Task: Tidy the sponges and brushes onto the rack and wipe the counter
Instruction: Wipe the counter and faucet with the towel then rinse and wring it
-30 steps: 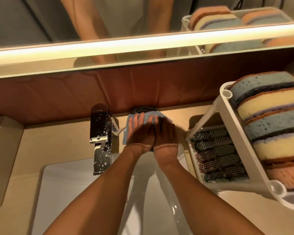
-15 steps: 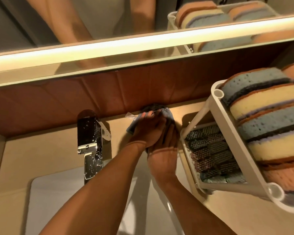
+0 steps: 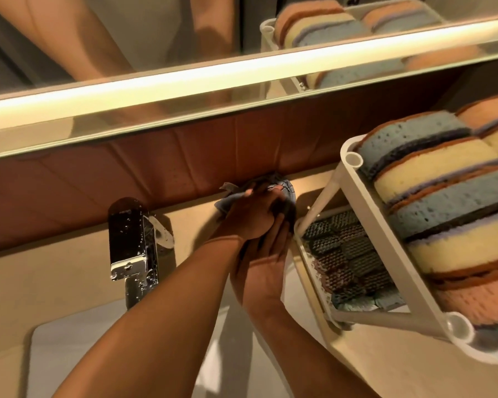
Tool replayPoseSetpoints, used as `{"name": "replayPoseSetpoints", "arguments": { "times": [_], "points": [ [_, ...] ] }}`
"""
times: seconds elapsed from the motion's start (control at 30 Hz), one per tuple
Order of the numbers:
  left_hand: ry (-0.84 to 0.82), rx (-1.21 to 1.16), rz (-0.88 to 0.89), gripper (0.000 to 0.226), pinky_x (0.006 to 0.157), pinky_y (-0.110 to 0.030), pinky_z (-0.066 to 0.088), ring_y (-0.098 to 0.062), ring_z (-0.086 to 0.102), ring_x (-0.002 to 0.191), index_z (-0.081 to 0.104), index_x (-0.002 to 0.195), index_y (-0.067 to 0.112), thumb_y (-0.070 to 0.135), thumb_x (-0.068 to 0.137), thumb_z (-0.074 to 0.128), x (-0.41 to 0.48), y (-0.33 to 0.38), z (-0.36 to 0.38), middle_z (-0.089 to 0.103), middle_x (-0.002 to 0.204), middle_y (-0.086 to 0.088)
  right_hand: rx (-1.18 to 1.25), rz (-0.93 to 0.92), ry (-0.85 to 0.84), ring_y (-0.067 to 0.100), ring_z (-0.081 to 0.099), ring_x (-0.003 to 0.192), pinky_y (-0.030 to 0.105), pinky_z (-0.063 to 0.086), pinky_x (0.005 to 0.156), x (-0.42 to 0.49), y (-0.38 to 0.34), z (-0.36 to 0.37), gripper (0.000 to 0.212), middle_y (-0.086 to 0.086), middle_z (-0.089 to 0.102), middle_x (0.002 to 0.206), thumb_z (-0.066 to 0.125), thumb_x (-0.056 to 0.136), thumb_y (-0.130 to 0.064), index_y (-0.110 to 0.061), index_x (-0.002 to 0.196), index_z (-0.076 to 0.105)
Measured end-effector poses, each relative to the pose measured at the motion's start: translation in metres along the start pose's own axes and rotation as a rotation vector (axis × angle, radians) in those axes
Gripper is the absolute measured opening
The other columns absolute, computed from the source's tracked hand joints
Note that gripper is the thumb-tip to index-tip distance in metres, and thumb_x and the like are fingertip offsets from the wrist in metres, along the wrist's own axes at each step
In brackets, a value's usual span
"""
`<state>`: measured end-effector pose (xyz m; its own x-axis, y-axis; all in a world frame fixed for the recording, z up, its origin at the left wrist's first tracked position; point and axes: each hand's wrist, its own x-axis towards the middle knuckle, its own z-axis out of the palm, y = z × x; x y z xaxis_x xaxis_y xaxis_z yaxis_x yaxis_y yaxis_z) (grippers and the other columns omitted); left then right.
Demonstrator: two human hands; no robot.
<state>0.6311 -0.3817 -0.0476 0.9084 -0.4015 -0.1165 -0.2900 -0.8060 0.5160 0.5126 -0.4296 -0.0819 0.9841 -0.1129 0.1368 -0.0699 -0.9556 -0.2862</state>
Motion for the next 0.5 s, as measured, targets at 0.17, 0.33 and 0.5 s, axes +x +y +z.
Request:
{"name": "replayPoseSetpoints", "arguments": {
  "times": [0.17,0.33,0.5],
  "points": [
    [0.013,-0.038,0.065,0.035,0.121,-0.034,0.014,-0.021,0.026,0.147,0.06,0.129,0.024,0.021,0.094,0.057,0.009,0.005,0.002,0.04,0.158,0.004,0.081,0.096,0.053,0.058,0.029,0.14,0.063,0.018,0.119,0.009,-0.01,-0.002,0.072,0.042,0.026,0.152,-0.007,0.104,-0.028,0.014,0.148,0.031],
    [0.003,-0.045,0.073,0.038,0.124,-0.038,0.012,-0.027,0.027,0.148,0.059,0.126,0.032,0.033,0.089,0.052,0.02,-0.002,0.011,0.043,0.156,0.004,0.051,0.162,0.07,0.058,0.032,0.139,0.064,0.017,0.118,0.018,-0.015,0.01,0.07,0.042,0.03,0.151,-0.009,0.105,-0.022,0.014,0.148,0.032],
    [0.003,-0.098,0.057,0.034,0.124,-0.037,0.011,-0.026,0.037,0.141,0.061,0.121,0.031,0.037,0.09,0.047,0.02,-0.001,0.011,0.05,0.148,0.001,-0.013,0.138,0.006,0.055,0.027,0.143,0.062,0.017,0.12,0.019,-0.009,0.019,0.062,0.037,0.027,0.155,0.019,0.103,-0.028,0.009,0.152,0.027]
  ]
}}
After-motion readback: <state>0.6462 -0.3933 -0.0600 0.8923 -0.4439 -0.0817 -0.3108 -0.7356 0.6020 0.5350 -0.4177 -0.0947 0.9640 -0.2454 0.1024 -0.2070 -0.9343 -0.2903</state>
